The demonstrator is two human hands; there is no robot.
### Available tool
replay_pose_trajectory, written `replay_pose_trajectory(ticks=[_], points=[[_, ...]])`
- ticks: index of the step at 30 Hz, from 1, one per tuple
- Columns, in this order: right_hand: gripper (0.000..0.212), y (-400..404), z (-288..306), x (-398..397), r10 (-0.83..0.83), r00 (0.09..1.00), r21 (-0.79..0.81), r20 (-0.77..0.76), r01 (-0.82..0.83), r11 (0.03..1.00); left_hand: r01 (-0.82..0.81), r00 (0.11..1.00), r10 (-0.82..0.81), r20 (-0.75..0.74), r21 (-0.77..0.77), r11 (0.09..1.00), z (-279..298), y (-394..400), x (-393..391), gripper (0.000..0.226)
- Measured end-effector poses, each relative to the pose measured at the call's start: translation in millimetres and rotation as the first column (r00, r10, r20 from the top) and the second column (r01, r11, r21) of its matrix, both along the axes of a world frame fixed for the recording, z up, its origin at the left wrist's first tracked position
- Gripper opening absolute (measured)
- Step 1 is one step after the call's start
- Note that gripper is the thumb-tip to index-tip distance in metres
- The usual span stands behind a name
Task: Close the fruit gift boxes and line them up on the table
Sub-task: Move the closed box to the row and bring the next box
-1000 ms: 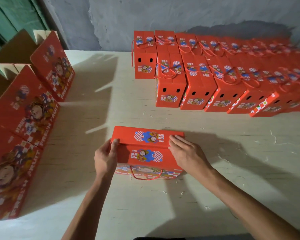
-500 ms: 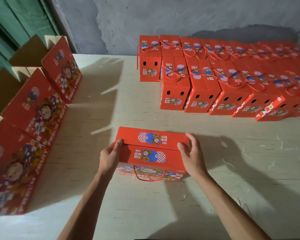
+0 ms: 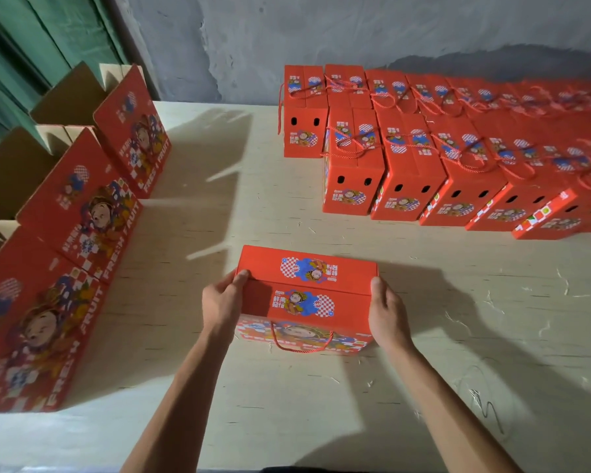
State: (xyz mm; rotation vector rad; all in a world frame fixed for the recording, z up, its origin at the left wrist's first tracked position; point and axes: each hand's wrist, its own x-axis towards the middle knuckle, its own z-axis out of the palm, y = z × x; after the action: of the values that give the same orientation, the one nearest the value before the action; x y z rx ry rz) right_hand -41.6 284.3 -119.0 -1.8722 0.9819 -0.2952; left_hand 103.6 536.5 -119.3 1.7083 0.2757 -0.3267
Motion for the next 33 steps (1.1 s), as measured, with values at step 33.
replay_pose_trajectory(ticks=[33], points=[[0.046, 6.9, 9.9, -0.1, 0.049, 0.995, 0.054, -0.083, -0.044, 0.998, 0.229, 0.949, -0.282, 0.138, 0.308, 0.924, 21.0, -14.0, 63.9, 0.030]])
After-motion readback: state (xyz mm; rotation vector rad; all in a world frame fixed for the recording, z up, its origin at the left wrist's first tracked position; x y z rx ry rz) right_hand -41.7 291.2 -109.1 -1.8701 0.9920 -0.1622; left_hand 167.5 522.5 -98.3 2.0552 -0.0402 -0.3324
